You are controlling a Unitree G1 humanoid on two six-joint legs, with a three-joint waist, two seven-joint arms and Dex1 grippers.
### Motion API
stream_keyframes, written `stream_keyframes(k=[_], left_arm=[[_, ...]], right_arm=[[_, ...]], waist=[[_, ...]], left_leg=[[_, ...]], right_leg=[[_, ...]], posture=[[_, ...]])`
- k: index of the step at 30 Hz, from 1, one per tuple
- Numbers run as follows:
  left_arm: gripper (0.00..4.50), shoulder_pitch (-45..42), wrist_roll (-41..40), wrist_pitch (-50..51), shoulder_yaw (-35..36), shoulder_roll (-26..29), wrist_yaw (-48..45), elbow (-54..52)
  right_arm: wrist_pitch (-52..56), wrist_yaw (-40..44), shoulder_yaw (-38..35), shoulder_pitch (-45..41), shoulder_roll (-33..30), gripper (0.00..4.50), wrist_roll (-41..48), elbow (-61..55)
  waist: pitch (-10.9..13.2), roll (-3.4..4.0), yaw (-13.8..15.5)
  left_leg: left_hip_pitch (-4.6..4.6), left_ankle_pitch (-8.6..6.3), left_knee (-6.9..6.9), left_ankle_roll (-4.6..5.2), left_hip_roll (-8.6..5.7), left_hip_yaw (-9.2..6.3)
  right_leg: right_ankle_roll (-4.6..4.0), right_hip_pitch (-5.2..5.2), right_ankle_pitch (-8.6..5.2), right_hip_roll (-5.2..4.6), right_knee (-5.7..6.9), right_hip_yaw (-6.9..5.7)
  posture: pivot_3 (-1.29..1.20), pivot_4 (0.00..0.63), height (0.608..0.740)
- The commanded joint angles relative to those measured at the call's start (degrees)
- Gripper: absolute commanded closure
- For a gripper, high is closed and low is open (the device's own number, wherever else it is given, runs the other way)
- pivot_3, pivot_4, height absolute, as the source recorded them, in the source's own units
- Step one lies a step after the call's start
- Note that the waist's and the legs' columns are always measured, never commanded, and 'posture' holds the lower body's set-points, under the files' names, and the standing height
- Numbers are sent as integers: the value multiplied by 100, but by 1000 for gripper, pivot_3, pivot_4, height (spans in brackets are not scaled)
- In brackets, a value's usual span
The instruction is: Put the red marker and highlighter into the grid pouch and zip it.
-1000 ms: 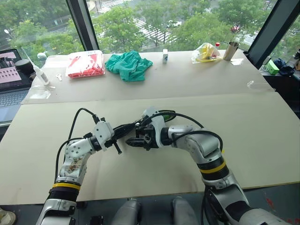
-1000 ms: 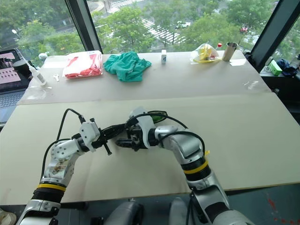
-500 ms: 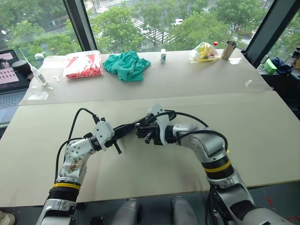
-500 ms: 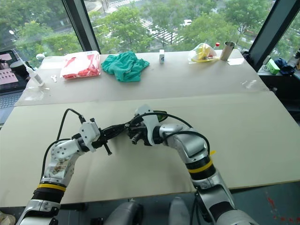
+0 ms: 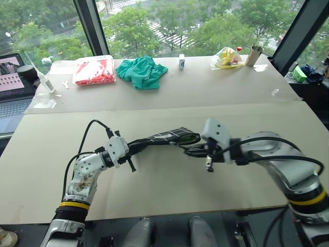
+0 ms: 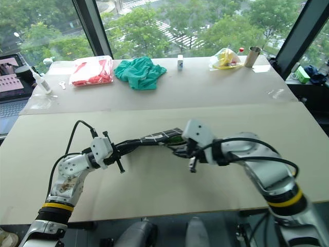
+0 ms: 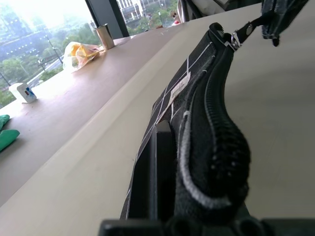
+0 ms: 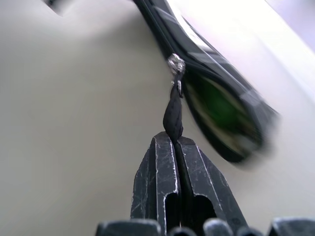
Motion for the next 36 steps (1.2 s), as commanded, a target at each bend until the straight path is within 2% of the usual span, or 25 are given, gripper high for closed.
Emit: stream_keyframes(k=[1,4,6,7,12,13,17,19,24,26,28,30,36], left_arm=[[4500,-36,-84,-57,233,106,82,27],[4500,-95,-93,-66,245,129,66,76],[4500,-122,-106,-70,255,148,56,96],[4500,-132,-106,-77,255,153,52,107],[4500,-167,-78,-100,185,108,-50,93],[4500,-178,-61,-112,161,99,-78,94],[4500,-252,-9,-232,19,116,-289,167],[4500,-285,28,-317,-48,139,-422,232],[4500,-605,225,-1166,-288,268,-1037,958],[3799,-859,293,-1675,-336,288,-1239,1423],[3303,-1155,326,-2073,-372,263,-1403,1940],[2561,-1461,292,-2424,-458,191,-1691,2462],[476,-2162,111,-3575,-501,-49,-2321,3637]], right_arm=[[-862,60,-172,-64,-401,4415,-622,713],[-1286,146,-184,-85,-613,4415,-897,1253],[-1477,183,-232,-79,-594,3854,-901,1391],[-1502,208,-278,-79,-516,3752,-819,1361],[-815,257,-607,-200,182,2003,-9,1017],[-689,290,-672,-172,257,1759,133,949],[9,458,-1183,46,257,302,794,899],[222,558,-1445,122,205,302,1088,876],[697,887,-2838,496,111,302,2351,462],[744,947,-3306,958,2,265,2550,176],[798,939,-3647,1474,-78,265,2644,-103],[857,816,-3947,1932,-80,265,2692,-310],[836,381,-3923,2211,58,265,2752,-581]], waist=[[0,0,8],[0,0,12],[0,-1,23],[1,-1,24],[1,-1,3],[1,-1,10],[1,-1,60],[1,-1,111],[1,-1,152],[1,-1,166],[1,-1,186],[1,-1,192],[1,-2,146]], left_leg=[[0,0,0,0,0,0],[-3,4,0,-7,1,1],[-5,6,1,-10,0,2],[-6,6,3,-10,-1,1],[-4,5,0,-9,4,1],[-5,5,0,-9,4,1],[-9,5,5,-9,1,0],[-10,4,7,-7,-2,-2],[-8,0,5,-1,-2,-3],[-8,-1,3,1,0,-5],[-9,-2,4,3,0,-12],[-8,-8,6,13,-1,-13],[-5,-11,14,19,-2,-8]], right_leg=[[0,-1,0,0,0,0],[0,-2,0,0,-2,0],[0,-2,0,-2,-3,0],[0,-1,0,-3,-4,0],[-1,-1,1,-2,-5,0],[-1,-1,1,-2,-6,0],[-1,0,1,-5,-7,0],[0,4,1,-8,-13,-3],[-3,6,6,-8,-19,-5],[-4,6,6,-7,-19,-10],[-4,10,6,-7,-22,-21],[-6,16,8,-9,-23,-25],[-4,22,13,-13,-23,-29]], posture=[[0,150,740],[0,150,740],[0,150,740],[0,150,740],[0,150,740],[0,150,740],[0,150,740],[0,150,740],[0,150,740],[0,150,740],[0,150,740],[0,150,740],[0,150,740]])
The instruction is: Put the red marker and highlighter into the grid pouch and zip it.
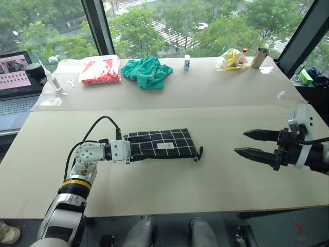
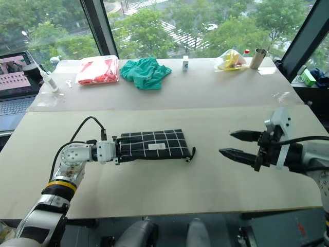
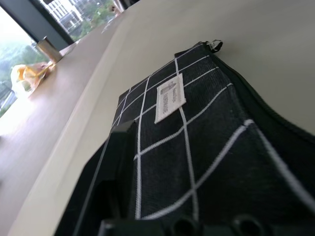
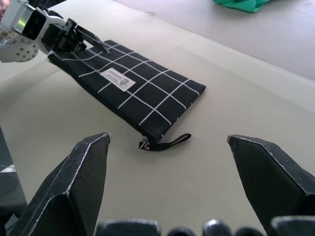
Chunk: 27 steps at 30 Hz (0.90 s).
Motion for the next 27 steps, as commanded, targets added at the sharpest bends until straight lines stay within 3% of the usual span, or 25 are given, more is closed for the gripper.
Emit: stream_keyframes(k=[1,6,11,13,16,19,22,24,27], left_arm=[[36,-361,-260,-619,76,-69,-376,468],[13,-440,187,-1228,164,460,-312,1277],[13,52,183,-928,258,1327,-385,1275],[13,503,-203,-302,482,1724,-497,803],[13,1265,-1046,1685,957,2090,-231,-497],[13,2363,-2020,4018,1493,2369,579,-2375],[13,3454,-2693,5689,2172,2398,1700,-4000],[13,3852,-2912,6360,2557,2315,2327,-4596],[13,4125,-2605,6458,2759,2166,2752,-4929]], right_arm=[[-35,-215,-98,27,20,265,145,-328],[-96,-285,68,215,-112,265,15,-438],[-369,-151,306,476,-384,265,-369,-314],[-629,-35,539,549,-544,265,-689,-130],[-859,80,686,407,-588,265,-822,232],[-1057,170,776,159,-480,265,-829,591],[-1312,164,931,-14,-358,265,-941,897],[-1460,116,1005,-127,-246,265,-1016,1089],[-1537,64,1096,-276,-58,265,-1036,1233]], waist=[[0,0,-2],[1,-1,-30],[0,0,-79],[-1,3,-105],[0,4,-167],[5,10,-168],[9,15,-138],[10,15,-122],[13,20,-75]], left_leg=[[0,0,0,0,1,-1],[0,0,2,1,1,0],[2,-1,0,2,3,-1],[9,-2,-1,4,3,0],[17,-5,-7,8,9,0],[16,-6,-9,9,13,1],[20,-9,-10,7,21,0],[23,-13,-11,4,24,0],[36,-14,-14,1,23,-1]], right_leg=[[0,-1,0,0,1,-2],[1,0,0,0,1,-4],[1,-4,0,4,8,-6],[2,-1,0,4,9,-6],[2,-1,-1,6,12,-11],[3,-6,-1,8,18,-9],[3,-2,-1,8,14,-5],[3,3,-1,12,9,-6],[2,17,-1,14,8,-7]], posture=[[0,150,740],[0,150,740],[0,150,740],[0,150,740],[0,150,740],[0,150,740],[0,150,740],[0,150,740],[0,150,740]])
